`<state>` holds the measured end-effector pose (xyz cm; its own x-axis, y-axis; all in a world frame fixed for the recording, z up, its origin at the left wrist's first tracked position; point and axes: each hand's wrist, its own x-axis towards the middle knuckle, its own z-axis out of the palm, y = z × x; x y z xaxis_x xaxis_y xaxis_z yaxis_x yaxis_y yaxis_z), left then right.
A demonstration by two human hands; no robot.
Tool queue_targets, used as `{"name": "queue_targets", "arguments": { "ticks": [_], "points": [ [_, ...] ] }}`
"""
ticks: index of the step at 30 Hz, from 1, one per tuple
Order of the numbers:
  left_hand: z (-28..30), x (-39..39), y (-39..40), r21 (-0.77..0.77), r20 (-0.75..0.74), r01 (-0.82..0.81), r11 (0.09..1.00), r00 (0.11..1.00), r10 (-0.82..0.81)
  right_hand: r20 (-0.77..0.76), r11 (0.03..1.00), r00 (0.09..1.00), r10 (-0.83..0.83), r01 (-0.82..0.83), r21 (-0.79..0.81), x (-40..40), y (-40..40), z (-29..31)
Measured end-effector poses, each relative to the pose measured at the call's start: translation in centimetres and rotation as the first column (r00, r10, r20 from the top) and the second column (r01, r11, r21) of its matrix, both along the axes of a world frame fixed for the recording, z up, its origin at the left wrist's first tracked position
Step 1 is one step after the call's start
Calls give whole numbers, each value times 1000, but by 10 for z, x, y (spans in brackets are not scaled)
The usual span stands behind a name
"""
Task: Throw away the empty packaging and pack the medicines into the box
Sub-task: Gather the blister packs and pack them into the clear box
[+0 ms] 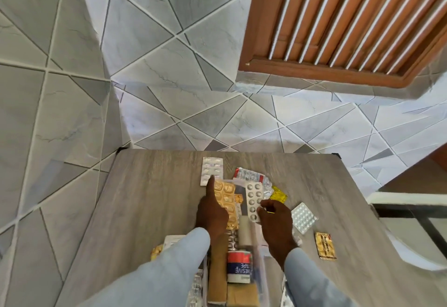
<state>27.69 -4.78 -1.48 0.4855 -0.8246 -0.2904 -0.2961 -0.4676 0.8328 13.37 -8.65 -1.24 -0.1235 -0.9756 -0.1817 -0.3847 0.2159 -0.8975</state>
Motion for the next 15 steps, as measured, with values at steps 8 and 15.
{"name": "queue_targets", "arguments": {
  "ticks": [8,15],
  "points": [
    [-9,-22,-23,207,256,125,970,950,-177,-4,976,981,193,-191,100,-12,-25,-19],
    [-20,-12,-15,408,722,279,869,484,-495,-80,933,933,351,-341,116,-17,-28,-27]
  ]
}}
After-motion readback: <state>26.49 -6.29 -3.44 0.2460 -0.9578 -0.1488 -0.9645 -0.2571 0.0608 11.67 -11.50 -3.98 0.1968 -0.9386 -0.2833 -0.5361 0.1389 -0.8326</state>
